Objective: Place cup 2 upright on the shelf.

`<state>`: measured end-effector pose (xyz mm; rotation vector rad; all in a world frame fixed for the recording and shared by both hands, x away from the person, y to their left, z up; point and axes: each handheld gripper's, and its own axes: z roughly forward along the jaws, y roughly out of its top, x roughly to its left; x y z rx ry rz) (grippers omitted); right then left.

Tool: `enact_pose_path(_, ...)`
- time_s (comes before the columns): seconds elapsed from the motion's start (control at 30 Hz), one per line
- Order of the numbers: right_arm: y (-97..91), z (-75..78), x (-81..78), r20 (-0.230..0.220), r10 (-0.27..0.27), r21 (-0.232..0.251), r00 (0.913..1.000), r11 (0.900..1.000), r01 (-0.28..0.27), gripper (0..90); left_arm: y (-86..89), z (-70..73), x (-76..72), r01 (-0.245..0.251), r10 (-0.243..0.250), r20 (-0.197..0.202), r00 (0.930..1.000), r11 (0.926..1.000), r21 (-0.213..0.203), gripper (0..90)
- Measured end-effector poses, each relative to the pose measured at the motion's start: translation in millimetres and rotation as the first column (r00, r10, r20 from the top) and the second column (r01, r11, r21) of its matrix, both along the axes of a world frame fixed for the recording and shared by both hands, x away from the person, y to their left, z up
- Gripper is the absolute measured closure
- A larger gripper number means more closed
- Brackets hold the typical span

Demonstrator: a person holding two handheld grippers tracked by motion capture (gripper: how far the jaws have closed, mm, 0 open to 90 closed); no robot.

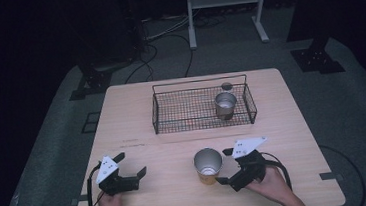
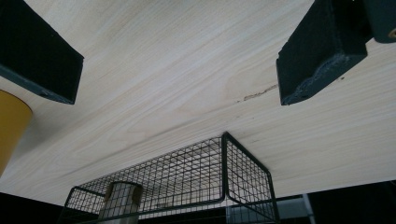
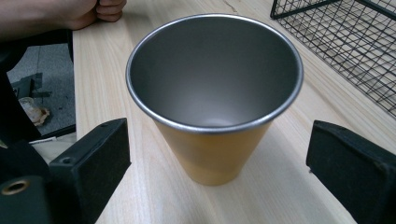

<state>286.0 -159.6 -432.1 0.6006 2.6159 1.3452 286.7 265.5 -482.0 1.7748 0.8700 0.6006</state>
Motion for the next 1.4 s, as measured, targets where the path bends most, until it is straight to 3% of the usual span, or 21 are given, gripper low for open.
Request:
enact_pose_path(0.97, 32.4, -6.0, 9.9, -0.001, 0.012, -0.021, 0.9999, 0.9997, -0.012, 2.4, 0.3, 0.3, 0.0, 0.001, -0.001, 0.001, 1.0000, 1.0000, -0.001, 0.0)
enact_pose_path(1.4, 36.7, -4.0, 10.9, 0.011, 0.026, -0.042, 0.9996, 0.9988, -0.026, 12.1, 0.2, 0.2, 0.1, 0.001, -0.001, 0.000, 1.0000, 1.0000, -0.001, 0.0)
